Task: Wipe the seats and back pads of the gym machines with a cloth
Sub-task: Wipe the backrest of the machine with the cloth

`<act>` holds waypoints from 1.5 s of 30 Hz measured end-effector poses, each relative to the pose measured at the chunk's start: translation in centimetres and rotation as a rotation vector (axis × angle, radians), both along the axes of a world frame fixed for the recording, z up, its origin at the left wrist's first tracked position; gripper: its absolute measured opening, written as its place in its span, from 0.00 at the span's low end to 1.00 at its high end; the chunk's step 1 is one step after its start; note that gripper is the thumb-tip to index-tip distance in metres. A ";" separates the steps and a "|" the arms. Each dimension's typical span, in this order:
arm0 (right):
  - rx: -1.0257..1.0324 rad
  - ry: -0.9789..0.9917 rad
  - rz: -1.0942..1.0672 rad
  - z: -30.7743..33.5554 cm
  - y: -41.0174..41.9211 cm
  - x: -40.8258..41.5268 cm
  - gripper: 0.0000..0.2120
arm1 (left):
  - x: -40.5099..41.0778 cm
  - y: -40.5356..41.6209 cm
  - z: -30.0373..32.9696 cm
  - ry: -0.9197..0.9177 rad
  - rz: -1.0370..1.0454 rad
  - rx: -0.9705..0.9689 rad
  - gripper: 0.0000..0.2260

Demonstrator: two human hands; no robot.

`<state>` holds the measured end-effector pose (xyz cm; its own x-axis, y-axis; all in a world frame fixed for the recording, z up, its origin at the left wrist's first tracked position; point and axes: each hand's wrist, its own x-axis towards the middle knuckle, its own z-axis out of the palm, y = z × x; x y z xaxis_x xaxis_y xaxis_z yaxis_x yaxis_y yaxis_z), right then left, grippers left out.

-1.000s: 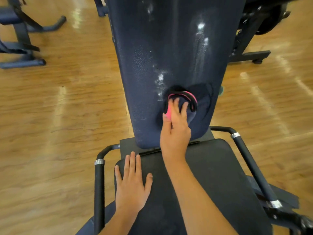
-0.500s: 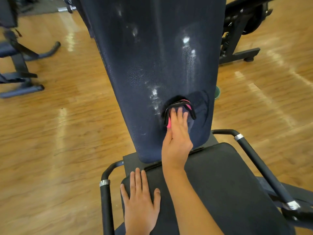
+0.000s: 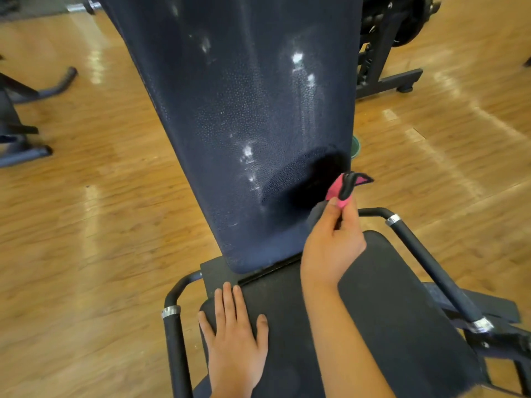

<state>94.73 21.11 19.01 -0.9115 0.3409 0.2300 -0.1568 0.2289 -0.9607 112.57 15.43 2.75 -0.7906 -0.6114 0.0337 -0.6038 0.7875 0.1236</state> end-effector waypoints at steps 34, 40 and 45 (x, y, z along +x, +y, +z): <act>0.707 0.175 0.363 -8.6 -0.6 3.5 0.27 | 0.1 0.1 0.5 -0.026 -0.002 0.025 0.33; 0.712 0.186 0.359 -7.1 0.9 3.1 0.25 | 0.2 0.1 0.5 -0.038 0.000 0.018 0.33; 0.526 0.146 0.127 -4.5 2.6 -0.3 0.24 | 0.1 0.1 0.5 -0.038 0.003 0.032 0.33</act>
